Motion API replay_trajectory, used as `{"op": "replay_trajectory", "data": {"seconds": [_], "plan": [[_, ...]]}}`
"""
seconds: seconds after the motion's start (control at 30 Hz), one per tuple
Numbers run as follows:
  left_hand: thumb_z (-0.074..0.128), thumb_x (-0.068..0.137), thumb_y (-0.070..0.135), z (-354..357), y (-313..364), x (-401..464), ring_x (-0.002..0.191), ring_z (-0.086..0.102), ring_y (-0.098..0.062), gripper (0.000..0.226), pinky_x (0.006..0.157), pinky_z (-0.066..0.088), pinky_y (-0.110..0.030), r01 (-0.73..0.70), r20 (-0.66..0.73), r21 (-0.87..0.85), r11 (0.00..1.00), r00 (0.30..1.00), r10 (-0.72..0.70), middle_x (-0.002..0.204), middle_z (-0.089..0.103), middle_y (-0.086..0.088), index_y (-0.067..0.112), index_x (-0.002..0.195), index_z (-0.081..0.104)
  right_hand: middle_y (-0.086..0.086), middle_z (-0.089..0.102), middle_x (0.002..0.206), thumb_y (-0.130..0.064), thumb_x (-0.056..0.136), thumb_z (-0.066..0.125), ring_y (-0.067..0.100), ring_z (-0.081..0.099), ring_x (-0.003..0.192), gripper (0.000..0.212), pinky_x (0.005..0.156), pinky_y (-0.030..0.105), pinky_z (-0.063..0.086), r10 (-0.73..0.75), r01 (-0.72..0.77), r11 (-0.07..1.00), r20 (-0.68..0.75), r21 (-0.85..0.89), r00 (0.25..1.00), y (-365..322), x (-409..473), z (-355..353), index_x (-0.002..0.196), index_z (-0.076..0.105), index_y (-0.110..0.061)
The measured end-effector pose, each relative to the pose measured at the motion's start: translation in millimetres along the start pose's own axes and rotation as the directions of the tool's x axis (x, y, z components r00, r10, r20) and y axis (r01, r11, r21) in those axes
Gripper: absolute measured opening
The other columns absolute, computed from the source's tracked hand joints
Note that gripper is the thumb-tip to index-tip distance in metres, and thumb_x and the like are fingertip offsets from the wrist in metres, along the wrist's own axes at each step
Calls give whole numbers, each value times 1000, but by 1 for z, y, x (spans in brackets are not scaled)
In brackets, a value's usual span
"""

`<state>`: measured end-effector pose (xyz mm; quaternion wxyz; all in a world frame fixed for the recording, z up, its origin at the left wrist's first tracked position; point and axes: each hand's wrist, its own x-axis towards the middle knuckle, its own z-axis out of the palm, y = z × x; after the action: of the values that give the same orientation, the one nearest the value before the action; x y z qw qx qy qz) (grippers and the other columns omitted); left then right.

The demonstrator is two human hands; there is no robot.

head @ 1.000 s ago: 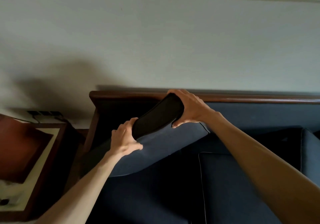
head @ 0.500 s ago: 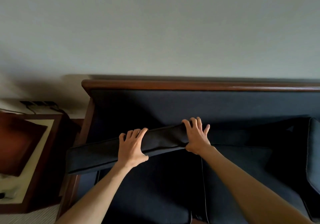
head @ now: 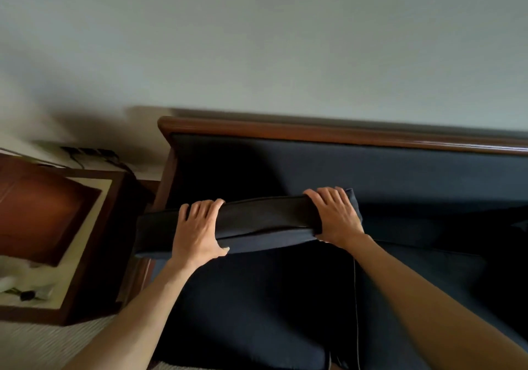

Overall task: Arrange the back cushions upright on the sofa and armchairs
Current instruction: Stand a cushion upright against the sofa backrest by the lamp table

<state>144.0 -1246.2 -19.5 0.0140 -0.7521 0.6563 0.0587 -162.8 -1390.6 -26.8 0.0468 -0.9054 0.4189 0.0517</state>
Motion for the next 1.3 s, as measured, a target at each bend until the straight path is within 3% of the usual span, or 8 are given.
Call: {"op": "replay_trajectory", "data": {"seconds": [0.17, 0.3, 0.37, 0.57, 0.8, 0.93, 1.17, 1.3], "plan": [[83, 37, 65, -6, -48, -14, 120, 46, -24, 118, 113, 26, -46, 42, -8, 34, 999, 999, -42, 126, 52, 0, 19, 137, 38, 2, 45, 130, -49, 44, 85, 27, 38, 128, 114, 115, 47, 23, 145, -143, 989, 88, -29, 985, 17, 1, -4, 142, 31, -28], [88, 34, 53, -13, -52, -13, 125, 39, -30, 123, 117, 16, -54, 181, 80, 60, 982, 979, -186, 127, 48, -7, 17, 138, 33, 11, 23, 148, -52, 55, 85, 34, 10, 146, 125, 110, 72, -8, 381, -355, 921, 167, -162, 910, -21, 12, -20, 149, 11, -18], [89, 38, 45, -14, -27, -6, 134, 29, -35, 126, 115, 6, -63, 228, 109, 53, 972, 966, -233, 136, 40, -12, 17, 142, 25, 14, 10, 158, -51, 63, 82, 37, -2, 150, 129, 106, 71, -16, 290, -275, 956, 161, -106, 944, -71, 22, -20, 153, -1, -12], [90, 48, 40, 1, 23, 5, 141, 27, -30, 123, 115, 12, -64, 91, 41, 16, 996, 995, -92, 146, 37, -6, 22, 147, 20, 7, 8, 165, -54, 70, 79, 27, -1, 153, 127, 119, 58, -6, -87, 89, 996, 59, -23, 994, -135, 41, -1, 157, -7, -18], [86, 60, 36, -6, 29, 16, 149, 5, -33, 124, 117, 1, -62, 165, 56, -58, 985, 985, -162, 160, 15, -12, 19, 152, 5, 11, 24, 160, -60, 55, 87, 29, 11, 152, 136, 122, 53, 7, 181, -179, 983, 67, -44, 981, -29, 13, 6, 157, 13, -8], [85, 64, 30, -1, 73, 11, 149, -14, -27, 134, 118, -5, -57, -60, 30, -101, 993, 998, 64, 163, -13, -6, 21, 152, -16, 6, 9, 162, -52, 65, 84, 27, -4, 152, 131, 120, 62, -1, 263, -262, 965, 148, -25, 953, -44, 33, -2, 155, -2, -9], [90, 52, 24, -6, -16, 24, 141, 27, -32, 125, 116, 18, -56, 163, 37, 33, 986, 986, -164, 148, 37, -8, 26, 152, 16, 15, 23, 148, -55, 63, 82, 37, 18, 143, 131, 106, 79, 4, 201, -173, 969, 156, -175, 967, -59, 54, -17, 156, -4, -22], [80, 54, 16, -17, -10, 41, 120, 46, -28, 96, 110, 25, -55, 135, 62, 40, 990, 989, -137, 126, 51, -3, 25, 139, 37, 4, 39, 145, -40, 62, 84, 24, 32, 140, 104, 118, 62, 10, 6, -1, 999, 133, -38, 991, -43, 64, -18, 145, 27, -14]]}}
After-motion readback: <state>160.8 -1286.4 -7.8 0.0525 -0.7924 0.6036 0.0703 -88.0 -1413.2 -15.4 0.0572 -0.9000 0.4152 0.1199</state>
